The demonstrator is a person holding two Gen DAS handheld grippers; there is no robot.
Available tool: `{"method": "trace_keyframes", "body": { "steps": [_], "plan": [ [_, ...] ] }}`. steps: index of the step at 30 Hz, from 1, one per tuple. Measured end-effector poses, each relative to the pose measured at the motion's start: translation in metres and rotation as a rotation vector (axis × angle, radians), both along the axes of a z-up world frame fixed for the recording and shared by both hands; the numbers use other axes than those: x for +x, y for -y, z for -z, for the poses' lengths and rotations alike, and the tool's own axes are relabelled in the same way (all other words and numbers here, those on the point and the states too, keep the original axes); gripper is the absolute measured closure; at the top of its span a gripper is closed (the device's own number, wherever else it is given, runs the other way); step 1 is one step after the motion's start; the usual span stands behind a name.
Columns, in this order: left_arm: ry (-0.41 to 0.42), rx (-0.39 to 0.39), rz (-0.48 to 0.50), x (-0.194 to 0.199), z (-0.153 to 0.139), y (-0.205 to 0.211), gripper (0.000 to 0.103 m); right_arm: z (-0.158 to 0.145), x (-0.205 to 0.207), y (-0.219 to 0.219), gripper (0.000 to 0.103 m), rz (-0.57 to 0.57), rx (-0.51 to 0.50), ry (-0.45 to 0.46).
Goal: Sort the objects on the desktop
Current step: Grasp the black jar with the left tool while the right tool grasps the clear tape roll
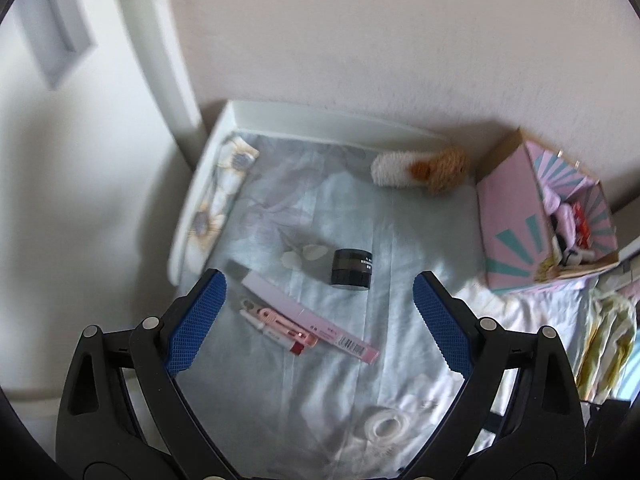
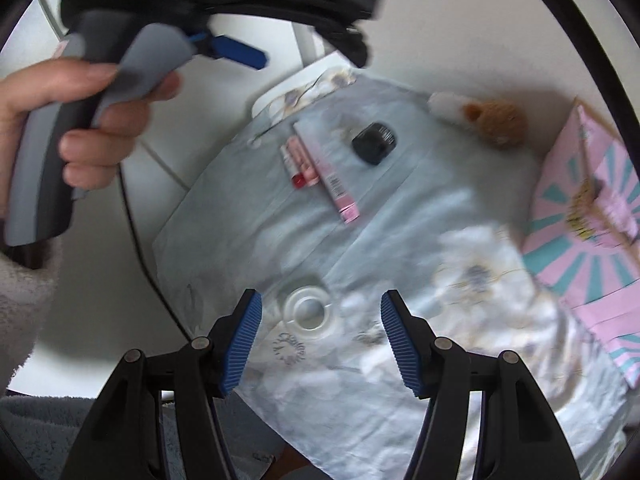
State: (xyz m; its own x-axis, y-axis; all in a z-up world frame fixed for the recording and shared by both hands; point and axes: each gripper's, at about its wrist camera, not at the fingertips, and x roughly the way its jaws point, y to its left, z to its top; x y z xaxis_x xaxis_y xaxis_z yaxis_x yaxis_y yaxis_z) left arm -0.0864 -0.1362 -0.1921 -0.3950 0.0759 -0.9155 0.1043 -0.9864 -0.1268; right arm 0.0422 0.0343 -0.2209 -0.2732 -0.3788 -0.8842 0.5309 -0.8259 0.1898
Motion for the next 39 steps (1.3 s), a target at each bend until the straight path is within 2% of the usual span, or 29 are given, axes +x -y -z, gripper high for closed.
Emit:
{"method": "trace_keyframes", "body": {
  "steps": [8, 14, 19, 22, 23, 24, 25, 27, 29, 39],
  "plan": [
    [0.055, -0.002, 0.062, -0.017, 0.046, -0.014, 0.008, 0.037, -0.001, 0.021, 0.045, -0.007, 0.068, 0.023],
    [0.066, 0.01, 0.063, -0.024, 0.064, -0.015, 0.008, 0.044, -0.001, 0.026, 0.045, -0.011, 0.089, 0.01],
    [0.072, 0.003, 0.074, -0.025, 0.073, -0.017, 0.012, 0.048, -0.002, 0.027, 0.046, -0.014, 0.096, 0.011],
    [0.08, 0.008, 0.076, -0.026, 0.078, -0.018, 0.029, 0.048, 0.0, 0.028, 0.059, -0.027, 0.119, -0.011],
    [0.086, 0.01, 0.074, -0.026, 0.08, -0.018, 0.038, 0.047, -0.001, 0.027, 0.063, -0.029, 0.119, -0.012],
    [0.091, 0.017, 0.075, -0.026, 0.081, -0.018, 0.044, 0.047, -0.002, 0.026, 0.063, -0.027, 0.114, -0.007],
    [0.089, 0.021, 0.074, -0.026, 0.082, -0.018, 0.044, 0.047, -0.003, 0.025, 0.063, -0.024, 0.112, -0.005],
    [0.08, 0.03, 0.081, -0.024, 0.081, -0.018, 0.061, 0.046, -0.004, 0.023, 0.063, -0.016, 0.116, -0.009],
    [0.08, 0.027, 0.083, -0.024, 0.08, -0.019, 0.07, 0.043, -0.006, 0.02, 0.063, -0.005, 0.105, -0.014],
    [0.09, 0.042, 0.059, -0.021, 0.078, -0.015, 0.07, 0.029, -0.022, 0.006, 0.063, 0.051, 0.06, -0.022]
  ]
}}
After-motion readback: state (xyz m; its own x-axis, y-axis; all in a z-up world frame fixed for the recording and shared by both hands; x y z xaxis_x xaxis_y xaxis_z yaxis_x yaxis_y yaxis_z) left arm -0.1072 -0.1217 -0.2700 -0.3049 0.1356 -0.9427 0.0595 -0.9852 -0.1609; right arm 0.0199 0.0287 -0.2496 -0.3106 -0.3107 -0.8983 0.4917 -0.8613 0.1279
